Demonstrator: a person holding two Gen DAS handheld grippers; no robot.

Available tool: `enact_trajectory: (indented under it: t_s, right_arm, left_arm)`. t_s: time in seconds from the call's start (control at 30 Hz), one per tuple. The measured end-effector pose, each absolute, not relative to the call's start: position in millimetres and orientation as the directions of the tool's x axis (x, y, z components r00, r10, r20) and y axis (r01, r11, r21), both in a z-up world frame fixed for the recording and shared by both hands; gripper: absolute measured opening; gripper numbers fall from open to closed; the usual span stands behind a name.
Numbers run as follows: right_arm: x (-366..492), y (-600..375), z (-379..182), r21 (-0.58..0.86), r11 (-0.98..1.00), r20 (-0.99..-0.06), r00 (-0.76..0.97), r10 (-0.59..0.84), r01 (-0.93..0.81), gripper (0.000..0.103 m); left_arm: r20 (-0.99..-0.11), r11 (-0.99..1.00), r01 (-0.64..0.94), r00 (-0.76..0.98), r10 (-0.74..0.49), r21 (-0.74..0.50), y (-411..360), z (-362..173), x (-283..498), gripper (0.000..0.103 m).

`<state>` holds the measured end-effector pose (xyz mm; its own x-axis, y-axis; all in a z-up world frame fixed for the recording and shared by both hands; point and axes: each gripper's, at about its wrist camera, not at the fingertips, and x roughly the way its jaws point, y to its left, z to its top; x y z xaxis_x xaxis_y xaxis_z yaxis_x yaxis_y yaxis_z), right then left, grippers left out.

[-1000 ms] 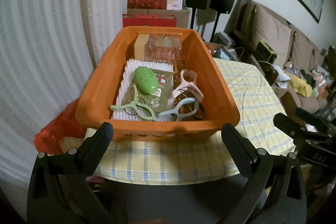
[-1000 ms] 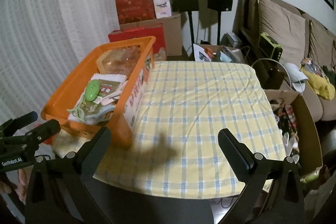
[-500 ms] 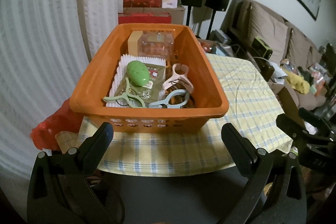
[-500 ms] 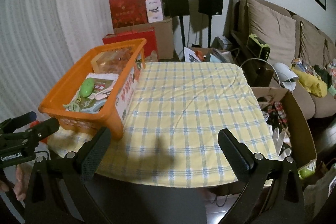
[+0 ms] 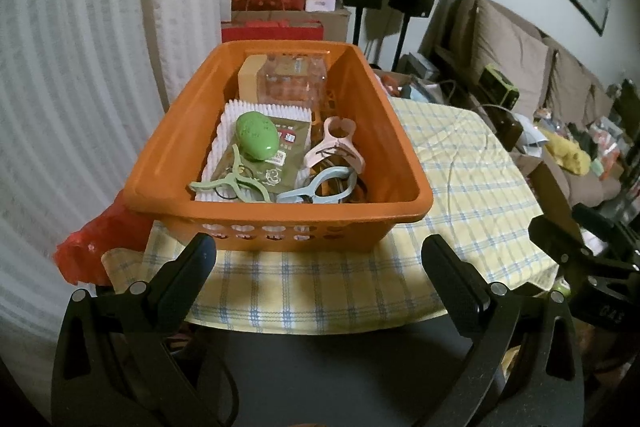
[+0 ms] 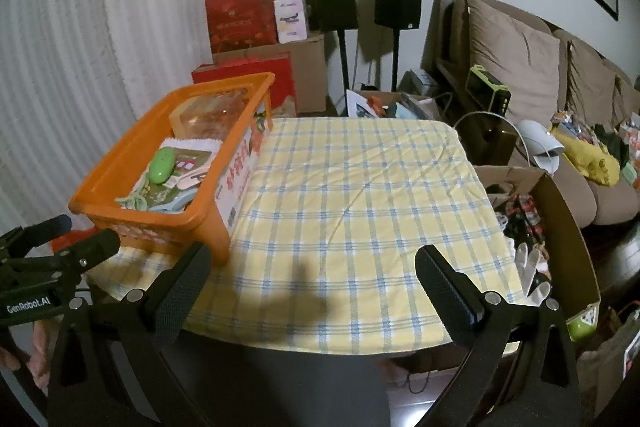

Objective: Organize objects

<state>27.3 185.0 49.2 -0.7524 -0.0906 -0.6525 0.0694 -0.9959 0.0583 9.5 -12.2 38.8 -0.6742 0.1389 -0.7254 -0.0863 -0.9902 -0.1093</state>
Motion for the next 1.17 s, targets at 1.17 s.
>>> enact_trajectory:
  t_s: [1.17]
  right_arm:
    - [29.6, 184.9, 52.0, 0.067, -0.996, -0.660, -0.746, -0.089, 0.059, 0.102]
  left_arm:
    - [-0.716, -0.994, -0.086, -0.690, 0.107, -0.065, -5.5, 40.3, 11.8, 0.103]
